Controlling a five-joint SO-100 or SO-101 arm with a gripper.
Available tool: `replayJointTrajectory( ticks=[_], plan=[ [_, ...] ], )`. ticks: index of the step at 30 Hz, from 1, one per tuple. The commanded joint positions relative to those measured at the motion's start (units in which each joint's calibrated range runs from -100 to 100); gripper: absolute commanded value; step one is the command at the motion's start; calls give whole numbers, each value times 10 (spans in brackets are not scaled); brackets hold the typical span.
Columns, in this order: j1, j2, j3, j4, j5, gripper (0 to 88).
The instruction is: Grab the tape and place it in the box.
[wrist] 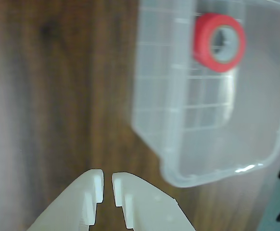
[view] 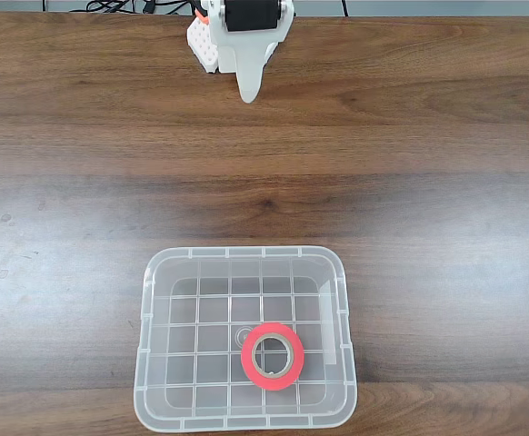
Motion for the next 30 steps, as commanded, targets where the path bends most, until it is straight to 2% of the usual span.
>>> replayJointTrajectory(
  ticks=[1,17,30],
  plan=[
    [-3,-153,173,-30,0,13],
    [-3,-501,714,-266,1,21],
    [2,-748,941,-289,-1,21]
  ],
)
